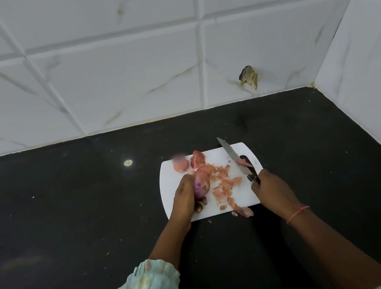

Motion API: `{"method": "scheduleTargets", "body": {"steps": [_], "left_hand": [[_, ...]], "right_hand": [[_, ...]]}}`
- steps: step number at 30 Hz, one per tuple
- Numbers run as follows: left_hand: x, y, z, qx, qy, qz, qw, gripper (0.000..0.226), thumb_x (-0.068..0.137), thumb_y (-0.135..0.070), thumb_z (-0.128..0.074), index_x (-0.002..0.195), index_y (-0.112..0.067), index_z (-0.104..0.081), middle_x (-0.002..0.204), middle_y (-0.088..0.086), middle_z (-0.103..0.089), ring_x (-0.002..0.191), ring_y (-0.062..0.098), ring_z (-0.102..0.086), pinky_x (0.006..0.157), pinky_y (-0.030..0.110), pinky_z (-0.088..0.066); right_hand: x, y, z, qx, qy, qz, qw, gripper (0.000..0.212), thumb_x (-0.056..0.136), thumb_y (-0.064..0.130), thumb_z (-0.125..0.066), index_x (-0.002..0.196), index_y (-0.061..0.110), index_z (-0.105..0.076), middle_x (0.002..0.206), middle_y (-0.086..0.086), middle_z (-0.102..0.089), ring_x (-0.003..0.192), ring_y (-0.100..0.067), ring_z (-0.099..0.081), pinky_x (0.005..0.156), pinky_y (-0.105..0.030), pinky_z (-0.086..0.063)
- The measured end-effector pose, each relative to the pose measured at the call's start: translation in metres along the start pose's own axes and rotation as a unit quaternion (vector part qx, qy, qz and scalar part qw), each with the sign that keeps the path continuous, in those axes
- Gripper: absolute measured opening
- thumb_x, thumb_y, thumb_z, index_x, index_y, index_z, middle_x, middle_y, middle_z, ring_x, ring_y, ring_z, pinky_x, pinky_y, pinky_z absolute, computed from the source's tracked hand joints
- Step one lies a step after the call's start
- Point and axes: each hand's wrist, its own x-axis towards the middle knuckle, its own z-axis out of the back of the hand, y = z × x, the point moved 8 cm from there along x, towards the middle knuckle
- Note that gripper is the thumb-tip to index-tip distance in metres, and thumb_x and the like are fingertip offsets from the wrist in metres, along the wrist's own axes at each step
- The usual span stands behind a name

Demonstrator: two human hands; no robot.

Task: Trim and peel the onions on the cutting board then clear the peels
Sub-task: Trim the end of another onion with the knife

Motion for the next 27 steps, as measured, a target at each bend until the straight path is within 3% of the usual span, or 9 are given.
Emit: {"method": "scheduleTargets", "body": {"steps": [4, 8, 11, 14, 16, 19, 20, 24, 27], "left_hand": [[-0.002, -0.002, -0.003, 0.034, -0.01, -0.028, 0.999, 0.061, 0.105, -0.057, -0.017, 0.108, -0.016, -0.062, 0.062, 0.007, -0.058, 0.046, 0.011, -0.045, 0.045, 0.02, -0.04], [0.002, 0.003, -0.007, 0.028, -0.037, -0.029, 0.999, 0.08, 0.099, -0.07, -0.017, 0.101, -0.01, -0.071, 0.053, 0.003, -0.057, 0.042, 0.011, -0.048, 0.044, 0.023, -0.039], [0.001, 0.001, -0.007, 0.033, -0.05, -0.033, 0.998, 0.069, 0.103, -0.062, -0.019, 0.099, -0.015, -0.07, 0.052, -0.001, -0.058, 0.045, 0.013, -0.049, 0.048, 0.024, -0.042], [0.002, 0.003, -0.007, 0.046, -0.047, -0.034, 0.997, 0.06, 0.105, -0.054, -0.021, 0.102, -0.019, -0.069, 0.055, 0.001, -0.059, 0.046, 0.012, -0.05, 0.05, 0.025, -0.043], [0.004, 0.005, -0.008, 0.041, -0.046, -0.033, 0.998, 0.057, 0.104, -0.052, -0.022, 0.105, -0.018, -0.068, 0.058, 0.002, -0.06, 0.049, 0.013, -0.052, 0.052, 0.026, -0.044], [0.005, 0.006, -0.009, 0.033, -0.054, -0.035, 0.997, 0.055, 0.104, -0.053, -0.022, 0.105, -0.021, -0.068, 0.061, 0.004, -0.06, 0.052, 0.015, -0.054, 0.054, 0.028, -0.045], [0.004, 0.005, -0.01, 0.031, -0.058, -0.037, 0.997, 0.055, 0.105, -0.053, -0.022, 0.103, -0.023, -0.067, 0.062, 0.004, -0.061, 0.052, 0.015, -0.055, 0.054, 0.028, -0.045], [0.0, 0.002, -0.01, 0.036, -0.079, -0.051, 0.995, 0.052, 0.106, -0.049, -0.022, 0.086, -0.027, -0.064, 0.061, 0.007, -0.06, 0.054, 0.018, -0.055, 0.061, 0.032, -0.045], [-0.001, 0.003, -0.01, 0.044, -0.085, -0.057, 0.994, 0.051, 0.106, -0.05, -0.023, 0.088, -0.024, -0.064, 0.07, 0.009, -0.067, 0.061, 0.019, -0.06, 0.066, 0.036, -0.051]], "right_hand": [[-0.022, 0.017, 0.012, 0.112, -0.033, 0.056, 0.992, 0.023, 0.1, 0.021, -0.047, 0.121, 0.013, -0.051, 0.09, -0.006, -0.064, 0.077, -0.02, -0.06, 0.063, -0.033, -0.044], [-0.041, 0.027, 0.021, 0.082, -0.09, 0.074, 0.99, 0.025, 0.098, 0.029, -0.053, 0.122, 0.021, -0.055, 0.095, 0.002, -0.064, 0.089, -0.021, -0.064, 0.068, -0.034, -0.047], [-0.042, 0.027, 0.024, 0.101, -0.085, 0.062, 0.989, 0.026, 0.098, 0.041, -0.052, 0.113, 0.021, -0.057, 0.102, 0.005, -0.059, 0.094, -0.015, -0.059, 0.073, -0.032, -0.045], [-0.04, 0.023, 0.023, 0.118, -0.071, 0.063, 0.988, 0.018, 0.096, 0.032, -0.057, 0.108, 0.018, -0.056, 0.096, 0.003, -0.058, 0.09, -0.018, -0.063, 0.072, -0.034, -0.051], [-0.042, 0.021, 0.02, 0.126, -0.048, 0.059, 0.989, 0.022, 0.095, 0.031, -0.059, 0.112, 0.021, -0.051, 0.095, 0.004, -0.062, 0.083, -0.018, -0.066, 0.068, -0.036, -0.056], [-0.057, 0.033, 0.012, 0.171, -0.022, 0.085, 0.981, 0.032, 0.097, 0.041, -0.055, 0.123, 0.024, -0.048, 0.092, 0.009, -0.066, 0.077, -0.006, -0.064, 0.06, -0.025, -0.052], [-0.063, 0.038, 0.008, 0.18, -0.019, 0.095, 0.979, 0.028, 0.098, 0.041, -0.052, 0.121, 0.025, -0.049, 0.092, 0.007, -0.068, 0.075, -0.004, -0.065, 0.062, -0.029, -0.054], [-0.081, 0.057, 0.002, 0.085, -0.048, 0.156, 0.983, 0.025, 0.101, 0.041, -0.043, 0.121, 0.027, -0.046, 0.091, 0.004, -0.068, 0.078, -0.013, -0.066, 0.067, -0.039, -0.056], [-0.084, 0.06, 0.002, 0.021, -0.078, 0.173, 0.982, 0.029, 0.101, 0.043, -0.039, 0.126, 0.028, -0.043, 0.096, 0.004, -0.068, 0.084, -0.015, -0.066, 0.068, -0.038, -0.056]]}}
